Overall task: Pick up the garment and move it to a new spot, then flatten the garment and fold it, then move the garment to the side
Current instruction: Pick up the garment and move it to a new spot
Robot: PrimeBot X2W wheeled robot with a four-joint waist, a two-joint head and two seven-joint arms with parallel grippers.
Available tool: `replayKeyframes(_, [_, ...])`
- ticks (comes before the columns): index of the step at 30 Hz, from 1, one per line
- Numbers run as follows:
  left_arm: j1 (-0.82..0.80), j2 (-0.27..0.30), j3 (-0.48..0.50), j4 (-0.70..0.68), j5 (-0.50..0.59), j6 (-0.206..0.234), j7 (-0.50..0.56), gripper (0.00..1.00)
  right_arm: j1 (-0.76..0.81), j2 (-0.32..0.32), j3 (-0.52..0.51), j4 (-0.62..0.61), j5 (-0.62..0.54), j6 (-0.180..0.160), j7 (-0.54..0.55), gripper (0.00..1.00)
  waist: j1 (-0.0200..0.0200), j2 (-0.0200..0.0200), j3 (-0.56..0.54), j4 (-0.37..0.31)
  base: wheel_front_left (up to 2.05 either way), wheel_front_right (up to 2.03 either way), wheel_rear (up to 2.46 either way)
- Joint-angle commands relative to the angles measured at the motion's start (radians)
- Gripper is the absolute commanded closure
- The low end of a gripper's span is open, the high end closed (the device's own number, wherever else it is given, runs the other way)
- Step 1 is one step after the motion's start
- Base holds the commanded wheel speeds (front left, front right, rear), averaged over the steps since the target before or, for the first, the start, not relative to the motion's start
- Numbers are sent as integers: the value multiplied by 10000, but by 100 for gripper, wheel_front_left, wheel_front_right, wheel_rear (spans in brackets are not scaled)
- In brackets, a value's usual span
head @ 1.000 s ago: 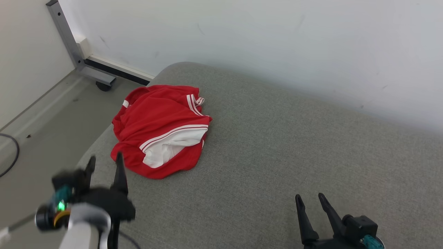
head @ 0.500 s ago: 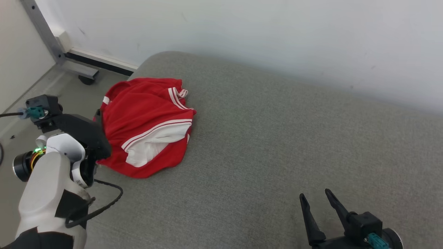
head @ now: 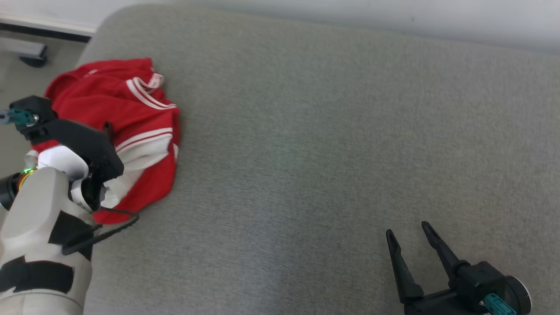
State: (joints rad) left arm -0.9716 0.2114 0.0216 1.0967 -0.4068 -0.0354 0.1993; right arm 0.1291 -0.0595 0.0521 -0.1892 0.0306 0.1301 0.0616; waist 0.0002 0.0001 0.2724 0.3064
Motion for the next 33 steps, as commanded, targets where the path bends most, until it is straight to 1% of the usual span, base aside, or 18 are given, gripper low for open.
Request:
replayKeyframes(1, [-192,45,16,113,-39,-22,-35,0,18,-39,41,-93,-76,13,23,0,-2,-1,935,-763,0,0,0])
replayKeyframes(5, [-517,37,82,554,-201,-20,85,0,-11,-46,105,-245,4,13,46,0,-2,-1,1118,-878,0,0,0])
replayKeyframes(8, [-691,3,112,904,-297,64,247,0,-82,-34,164,-277,53,13,33,0,-2,-1,1180,-958,0,0,0])
replayKeyframes(9, [-724,-18,98,1022,-307,86,330,58,-103,-25,194,-267,64,13,24,0,-2,-1,1191,-984,0,0,0])
replayKeyframes(10, [-748,-15,101,1084,-331,102,273,92,-125,-18,224,-242,76,13,7,0,-2,-1,1194,-1013,0,0,0])
replayKeyframes(11, [-724,-50,100,1229,-373,142,268,100,-143,-3,246,-179,104,13,-39,0,-2,-1,1179,-1063,0,0,0])
replayKeyframes(15, [-760,-2,36,1341,-351,120,75,100,-154,29,217,-20,130,13,-152,0,-2,-1,1037,-1089,0,0,0])
replayKeyframes(20, [-1098,347,-160,1317,-176,29,87,100,-320,71,374,350,292,13,-387,0,-2,-1,567,-1013,0,0,0])
replayKeyframes(25, [-1460,861,-535,1166,166,-128,259,100,-578,101,650,1125,699,13,-776,0,-2,-1,-280,-957,0,0,0])
replayKeyframes(26, [-1460,861,-535,1166,166,-128,259,100,-578,101,650,1125,699,13,-776,0,-2,-1,-280,-957,0,0,0])
replayKeyframes(30, [-1859,1286,-831,978,364,-286,552,100,-656,106,841,1810,1322,13,-1270,0,-2,-1,-1098,-962,0,0,0])
replayKeyframes(33, [-2138,1418,-1051,790,537,-397,708,100,-673,108,884,2332,1706,13,-1676,0,-2,-1,-1707,-1007,0,0,0])
